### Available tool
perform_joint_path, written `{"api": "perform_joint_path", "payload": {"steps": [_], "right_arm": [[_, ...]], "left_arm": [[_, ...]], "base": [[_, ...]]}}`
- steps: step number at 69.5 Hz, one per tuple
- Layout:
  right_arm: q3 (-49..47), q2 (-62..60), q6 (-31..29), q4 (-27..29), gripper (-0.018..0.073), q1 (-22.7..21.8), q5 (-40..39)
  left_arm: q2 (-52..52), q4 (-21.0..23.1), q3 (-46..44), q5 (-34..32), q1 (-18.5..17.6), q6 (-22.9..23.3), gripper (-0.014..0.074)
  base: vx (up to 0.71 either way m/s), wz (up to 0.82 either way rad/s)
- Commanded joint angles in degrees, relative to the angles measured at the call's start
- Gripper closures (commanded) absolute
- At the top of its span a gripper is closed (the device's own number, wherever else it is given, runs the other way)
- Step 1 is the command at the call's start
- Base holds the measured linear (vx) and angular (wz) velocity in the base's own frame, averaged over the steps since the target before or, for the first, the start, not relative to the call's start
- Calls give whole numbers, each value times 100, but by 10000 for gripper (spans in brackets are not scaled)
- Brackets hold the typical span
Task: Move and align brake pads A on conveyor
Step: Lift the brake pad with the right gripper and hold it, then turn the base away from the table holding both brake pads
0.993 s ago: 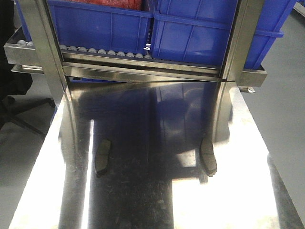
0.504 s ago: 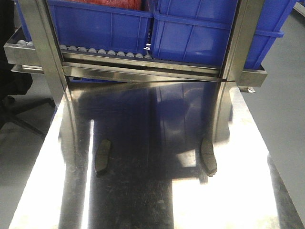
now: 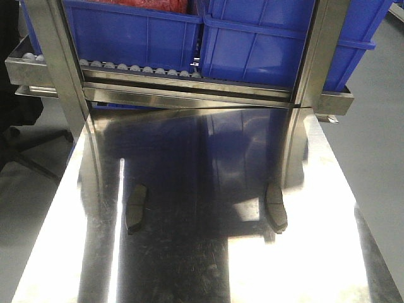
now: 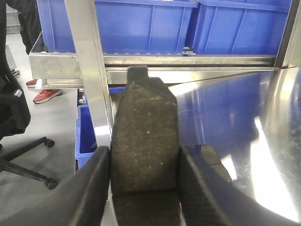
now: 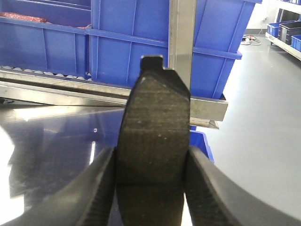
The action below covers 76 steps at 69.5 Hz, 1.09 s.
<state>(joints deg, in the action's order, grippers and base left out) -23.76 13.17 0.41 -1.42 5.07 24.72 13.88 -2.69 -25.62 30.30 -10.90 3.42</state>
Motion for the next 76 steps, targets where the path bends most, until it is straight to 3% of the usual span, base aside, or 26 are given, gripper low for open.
{"api": "perform_joint_path", "payload": {"steps": [1, 33, 76], "right_arm": [[-161, 50, -41, -27, 569, -27, -558], [-161, 50, -41, -14, 569, -27, -558], [-161, 50, -41, -8, 569, -27, -558]], "left_arm": [[50, 26, -151, -528, -21, 14, 602], [68, 26, -151, -528, -21, 14, 602], [57, 26, -151, -528, -21, 14, 602]], "base": [[0, 0], [-3, 15], [-16, 93]]}}
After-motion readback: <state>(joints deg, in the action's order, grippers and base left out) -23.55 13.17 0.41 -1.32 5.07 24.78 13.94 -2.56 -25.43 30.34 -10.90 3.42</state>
